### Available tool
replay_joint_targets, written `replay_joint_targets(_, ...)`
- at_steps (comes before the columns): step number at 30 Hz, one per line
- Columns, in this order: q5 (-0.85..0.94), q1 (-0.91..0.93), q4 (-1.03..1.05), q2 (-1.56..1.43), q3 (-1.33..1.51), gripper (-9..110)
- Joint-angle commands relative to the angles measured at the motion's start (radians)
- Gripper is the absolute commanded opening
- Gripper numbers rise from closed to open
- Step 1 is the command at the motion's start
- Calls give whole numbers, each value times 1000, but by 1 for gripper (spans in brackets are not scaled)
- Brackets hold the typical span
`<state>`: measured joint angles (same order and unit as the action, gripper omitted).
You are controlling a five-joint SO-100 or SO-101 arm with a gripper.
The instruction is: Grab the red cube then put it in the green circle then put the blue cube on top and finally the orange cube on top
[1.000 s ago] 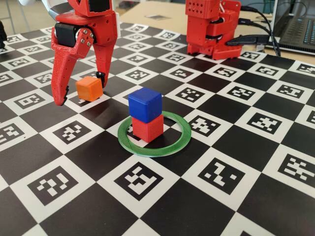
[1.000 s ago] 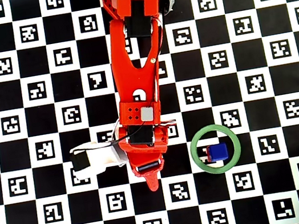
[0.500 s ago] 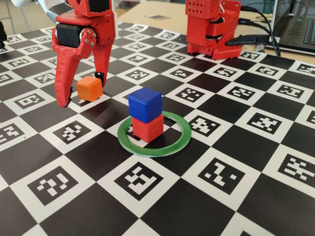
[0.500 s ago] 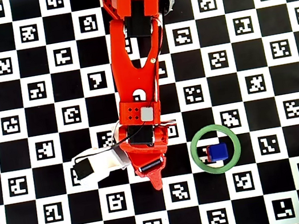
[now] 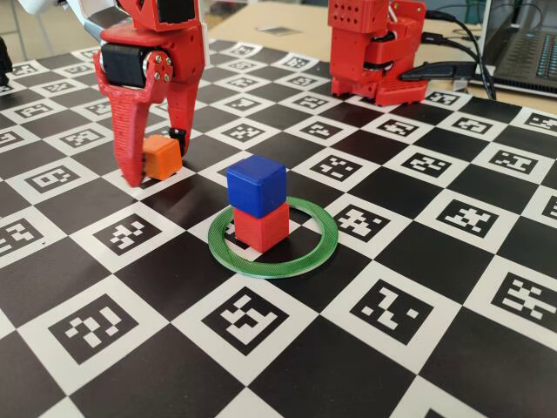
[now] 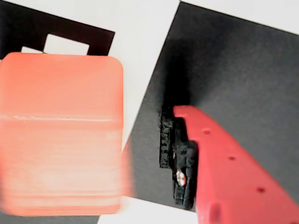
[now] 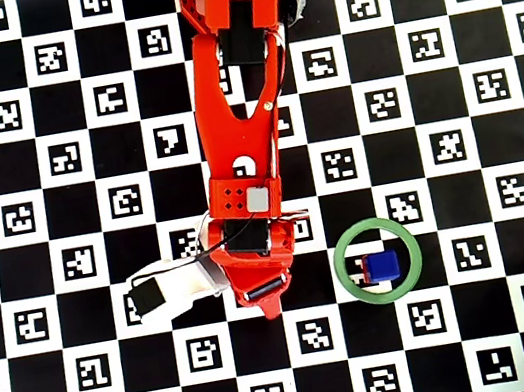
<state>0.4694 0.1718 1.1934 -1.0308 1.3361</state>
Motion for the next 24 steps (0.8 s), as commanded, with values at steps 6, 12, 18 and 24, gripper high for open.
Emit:
replay_joint_targets(6,-9,-2,-14,-74,3,7)
replay_joint_targets(12,-21,-6,8,-100,-2,6)
replay_joint_targets(18,-41,-6,71,-138,-41,5)
replay_joint_targets(24,-57,-15,245,-176,-178,4)
